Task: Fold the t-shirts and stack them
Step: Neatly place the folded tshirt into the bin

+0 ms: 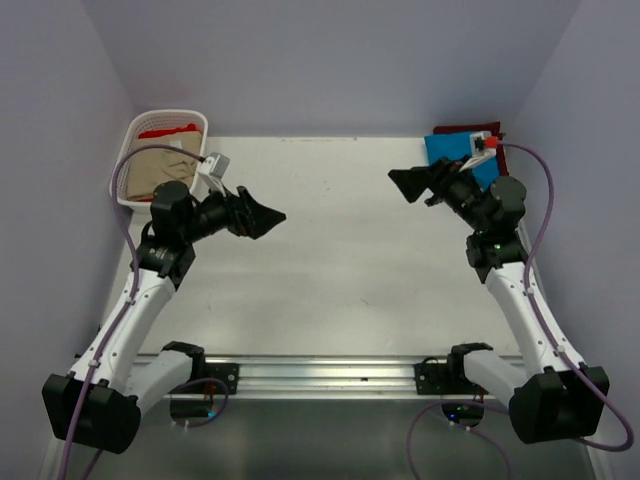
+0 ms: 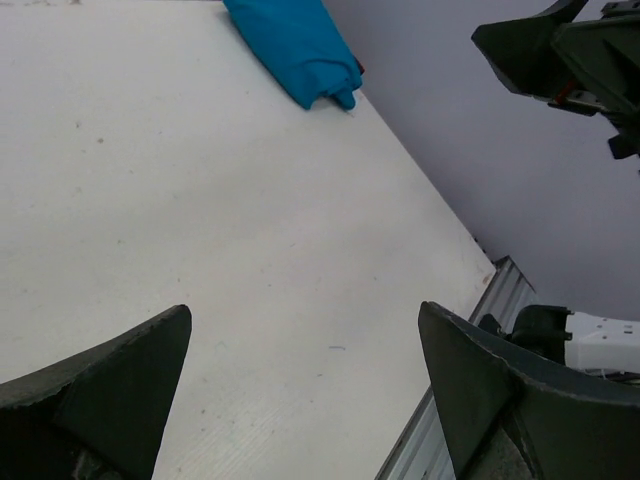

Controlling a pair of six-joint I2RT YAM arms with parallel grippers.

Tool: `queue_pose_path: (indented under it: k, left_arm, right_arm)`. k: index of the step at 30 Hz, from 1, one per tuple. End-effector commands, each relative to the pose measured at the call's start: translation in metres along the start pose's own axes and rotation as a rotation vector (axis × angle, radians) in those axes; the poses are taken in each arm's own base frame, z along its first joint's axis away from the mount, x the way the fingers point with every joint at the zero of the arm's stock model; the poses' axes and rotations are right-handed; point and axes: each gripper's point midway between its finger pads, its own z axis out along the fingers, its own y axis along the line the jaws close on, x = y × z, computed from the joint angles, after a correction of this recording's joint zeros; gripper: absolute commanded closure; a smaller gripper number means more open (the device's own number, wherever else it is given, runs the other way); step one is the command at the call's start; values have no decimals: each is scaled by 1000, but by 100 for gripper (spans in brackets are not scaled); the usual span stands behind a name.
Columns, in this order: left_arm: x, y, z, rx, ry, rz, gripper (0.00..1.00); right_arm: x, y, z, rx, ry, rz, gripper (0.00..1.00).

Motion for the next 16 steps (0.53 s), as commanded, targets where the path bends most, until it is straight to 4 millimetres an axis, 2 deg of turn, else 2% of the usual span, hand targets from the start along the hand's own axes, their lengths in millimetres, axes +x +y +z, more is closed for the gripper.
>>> queue_pose_path:
  k: [1, 6, 9, 12, 16]
  left_arm:
    - [30, 20, -7, -101, 109, -26, 0]
    - [41, 14, -22, -107, 110, -1, 0]
    - [39, 7, -31, -106, 95, 23, 0]
    - [35, 0, -37, -97, 76, 52, 0]
    - [27, -6, -42, -96, 41, 90, 0]
  right_arm:
    - [90, -25, -36, 134, 407, 10, 1]
    - [113, 0, -68, 124, 521, -14, 1]
    - [122, 14, -81, 97, 558, -22, 1]
    - [131, 24, -86, 63, 591, -8, 1]
    - [142, 27, -91, 69, 630, -15, 1]
